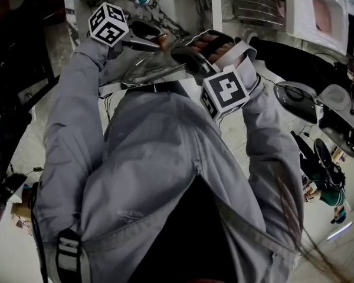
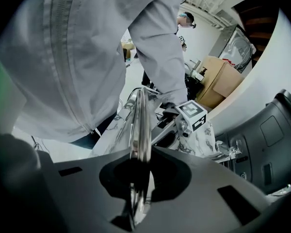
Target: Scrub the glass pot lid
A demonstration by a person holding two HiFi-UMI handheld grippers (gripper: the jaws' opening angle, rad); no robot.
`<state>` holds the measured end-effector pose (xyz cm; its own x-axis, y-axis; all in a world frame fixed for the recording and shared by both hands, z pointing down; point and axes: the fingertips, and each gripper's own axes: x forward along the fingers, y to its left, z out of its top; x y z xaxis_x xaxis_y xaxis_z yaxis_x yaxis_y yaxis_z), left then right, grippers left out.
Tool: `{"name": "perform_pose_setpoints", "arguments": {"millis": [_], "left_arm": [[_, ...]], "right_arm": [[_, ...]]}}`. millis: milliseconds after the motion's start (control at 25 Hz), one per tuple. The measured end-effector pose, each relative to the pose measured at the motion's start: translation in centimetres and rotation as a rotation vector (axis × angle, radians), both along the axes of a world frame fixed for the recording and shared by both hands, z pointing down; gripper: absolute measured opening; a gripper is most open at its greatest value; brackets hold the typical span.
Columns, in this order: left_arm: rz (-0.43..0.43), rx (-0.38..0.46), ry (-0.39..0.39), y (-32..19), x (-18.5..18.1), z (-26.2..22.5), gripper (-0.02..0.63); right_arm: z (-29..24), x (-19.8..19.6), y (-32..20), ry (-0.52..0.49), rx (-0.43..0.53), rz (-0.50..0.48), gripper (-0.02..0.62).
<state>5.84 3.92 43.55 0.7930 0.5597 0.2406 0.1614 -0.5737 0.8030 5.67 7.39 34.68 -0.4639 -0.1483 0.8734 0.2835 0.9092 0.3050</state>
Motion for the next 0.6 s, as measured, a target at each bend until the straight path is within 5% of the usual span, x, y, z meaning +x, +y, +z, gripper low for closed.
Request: {"name": "perform_pose_setpoints", "arguments": {"millis": [320,600], "left_arm": [[0.037,-0.082,0.080,0.1,0.7,0.0,0.253],[-0.019,0.056,0.043,-0.4,-0.5,-0.1,0.221]], "right_arm": [[0.0,0.3,0.0,-0.038,-0.005,0.007,0.041],[0.2,0.3,-0.4,-0.082,0.001,0.010,0.040]]}}
